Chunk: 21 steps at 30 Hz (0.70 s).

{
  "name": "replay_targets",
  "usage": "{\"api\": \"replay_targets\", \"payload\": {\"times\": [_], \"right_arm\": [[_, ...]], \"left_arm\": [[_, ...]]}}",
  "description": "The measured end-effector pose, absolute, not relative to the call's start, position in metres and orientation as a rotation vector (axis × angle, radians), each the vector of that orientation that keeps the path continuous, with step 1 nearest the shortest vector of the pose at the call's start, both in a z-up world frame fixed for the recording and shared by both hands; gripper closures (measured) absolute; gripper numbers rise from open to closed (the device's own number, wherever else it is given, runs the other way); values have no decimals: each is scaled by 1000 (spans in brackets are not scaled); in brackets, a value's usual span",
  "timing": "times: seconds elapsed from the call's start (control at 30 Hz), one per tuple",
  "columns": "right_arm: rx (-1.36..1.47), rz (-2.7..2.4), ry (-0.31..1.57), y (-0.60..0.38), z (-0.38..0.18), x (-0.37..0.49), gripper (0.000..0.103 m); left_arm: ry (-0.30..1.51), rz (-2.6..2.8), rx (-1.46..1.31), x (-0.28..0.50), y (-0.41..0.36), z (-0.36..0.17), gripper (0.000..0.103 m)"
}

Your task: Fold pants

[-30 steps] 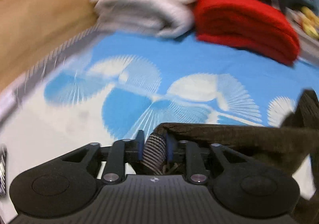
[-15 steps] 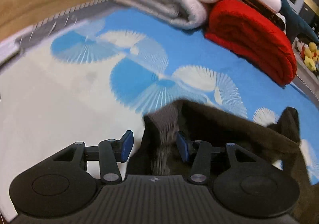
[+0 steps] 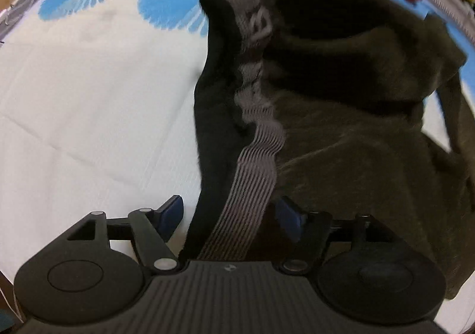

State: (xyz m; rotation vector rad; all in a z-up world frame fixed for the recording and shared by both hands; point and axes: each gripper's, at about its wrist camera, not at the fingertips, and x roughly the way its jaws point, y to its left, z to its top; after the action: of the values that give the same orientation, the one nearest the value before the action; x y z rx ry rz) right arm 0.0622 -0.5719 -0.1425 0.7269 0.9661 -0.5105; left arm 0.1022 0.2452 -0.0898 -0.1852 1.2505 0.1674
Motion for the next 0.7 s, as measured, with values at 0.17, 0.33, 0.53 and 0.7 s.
{"api": "replay_targets", "payload": {"times": [0.17,0.33,0.53,0.7], "right_arm": [[797,-535,901,-581,-145,62,65],[804,-574,859,-588,-141,53,93],[851,-787,766,-611,-113,8,94],[935,-936,872,-629,-119,-44,94]], "left_arm": [[1314,159,-187,106,248,-107,28],[1331,124,-54,104,226,-113,41],[1309,102,-27,98,220,-97,77],[1277,28,52,80,213,-84,86]]}}
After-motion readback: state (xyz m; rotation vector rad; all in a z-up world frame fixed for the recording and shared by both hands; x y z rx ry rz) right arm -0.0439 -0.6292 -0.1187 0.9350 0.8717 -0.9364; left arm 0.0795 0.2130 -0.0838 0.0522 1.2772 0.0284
